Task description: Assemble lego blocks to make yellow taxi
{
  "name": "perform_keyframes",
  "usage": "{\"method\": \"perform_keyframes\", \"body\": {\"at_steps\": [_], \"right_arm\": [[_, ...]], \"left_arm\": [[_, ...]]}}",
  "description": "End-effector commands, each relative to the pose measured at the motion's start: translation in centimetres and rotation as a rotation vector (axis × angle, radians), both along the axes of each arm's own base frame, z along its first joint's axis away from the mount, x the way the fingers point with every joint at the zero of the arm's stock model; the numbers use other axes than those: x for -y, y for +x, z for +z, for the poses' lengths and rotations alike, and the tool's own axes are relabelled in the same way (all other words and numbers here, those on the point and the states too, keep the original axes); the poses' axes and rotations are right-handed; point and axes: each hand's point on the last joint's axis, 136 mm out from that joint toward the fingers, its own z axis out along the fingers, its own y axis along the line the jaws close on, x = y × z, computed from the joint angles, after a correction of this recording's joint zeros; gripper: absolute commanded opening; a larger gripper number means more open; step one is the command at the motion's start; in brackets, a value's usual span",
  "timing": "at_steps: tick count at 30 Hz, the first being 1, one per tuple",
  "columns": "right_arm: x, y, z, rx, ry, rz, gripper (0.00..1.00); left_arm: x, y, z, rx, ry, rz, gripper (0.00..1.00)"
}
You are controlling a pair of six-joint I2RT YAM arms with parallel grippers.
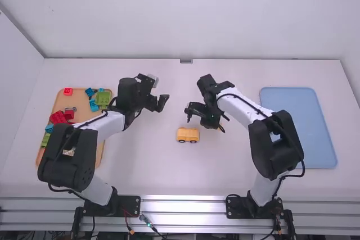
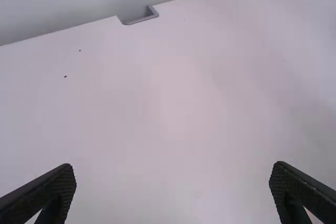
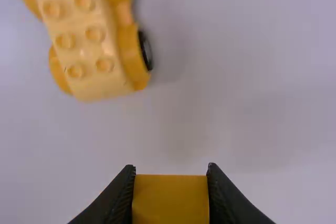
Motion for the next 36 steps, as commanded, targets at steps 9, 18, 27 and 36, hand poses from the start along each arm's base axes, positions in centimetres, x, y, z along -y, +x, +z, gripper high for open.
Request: {"method": "perform_keyframes", "body": {"at_steps": [9,18,27,36], "right_arm": [[0.3,-2.5,-3.1,-0.045,0.035,0.076,0.09],[0.4,-2.9,-4.6,-0.023,0.042,0.075,0.36],[-1.2,0.0,-2.0,0.062,0.117,0.045,0.99],[-1.1,-1.7,4.6,0.044,0.554,0.144,0.99]], "left_arm": [[0.3,0.2,0.7,0.018,-0.012,-0.015,0.99],[0.2,0.2,0.6,0.011,-0.008,-0.012,0.99],[0.5,0.0,0.6,0.012,-0.009,-0.026,0.99],[6.2,-6.1,1.3,0.229,0.054,-0.656,0.99]]}}
